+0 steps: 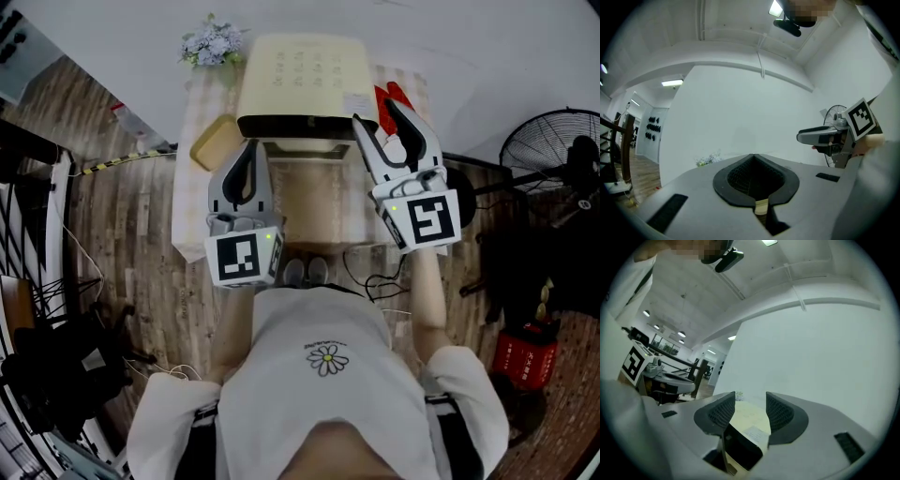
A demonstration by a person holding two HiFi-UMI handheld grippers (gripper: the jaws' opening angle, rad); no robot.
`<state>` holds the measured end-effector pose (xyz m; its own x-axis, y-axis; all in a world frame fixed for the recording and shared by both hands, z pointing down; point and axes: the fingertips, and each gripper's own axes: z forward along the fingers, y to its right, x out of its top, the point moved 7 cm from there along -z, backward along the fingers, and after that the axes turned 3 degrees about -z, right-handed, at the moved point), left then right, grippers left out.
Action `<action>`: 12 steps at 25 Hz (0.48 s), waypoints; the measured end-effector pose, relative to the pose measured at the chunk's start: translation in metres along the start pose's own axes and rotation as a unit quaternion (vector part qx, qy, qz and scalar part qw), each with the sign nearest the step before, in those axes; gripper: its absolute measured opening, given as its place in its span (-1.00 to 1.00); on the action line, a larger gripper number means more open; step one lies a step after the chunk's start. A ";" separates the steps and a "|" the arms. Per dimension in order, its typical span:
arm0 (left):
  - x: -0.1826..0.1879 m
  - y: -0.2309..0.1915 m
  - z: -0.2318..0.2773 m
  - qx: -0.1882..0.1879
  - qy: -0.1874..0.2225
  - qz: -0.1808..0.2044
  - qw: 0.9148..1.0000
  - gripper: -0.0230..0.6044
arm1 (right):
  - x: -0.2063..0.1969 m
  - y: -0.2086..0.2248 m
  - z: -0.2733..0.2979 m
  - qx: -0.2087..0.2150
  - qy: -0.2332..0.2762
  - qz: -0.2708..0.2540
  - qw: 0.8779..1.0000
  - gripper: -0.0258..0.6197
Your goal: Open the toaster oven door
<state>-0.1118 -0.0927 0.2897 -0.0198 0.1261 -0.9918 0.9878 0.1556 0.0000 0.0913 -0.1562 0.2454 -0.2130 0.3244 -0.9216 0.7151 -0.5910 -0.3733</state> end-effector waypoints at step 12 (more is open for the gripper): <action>-0.010 -0.007 -0.004 0.007 -0.008 -0.014 1.000 -0.88 | -0.020 -0.021 0.054 0.277 -0.139 -0.154 0.938 -0.24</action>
<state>-0.1188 -0.0913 0.3005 -0.0444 0.1071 -0.9933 0.9889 0.1459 -0.0284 0.0445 -0.1904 0.2654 -0.5725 0.3832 -0.7249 0.1522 -0.8190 -0.5532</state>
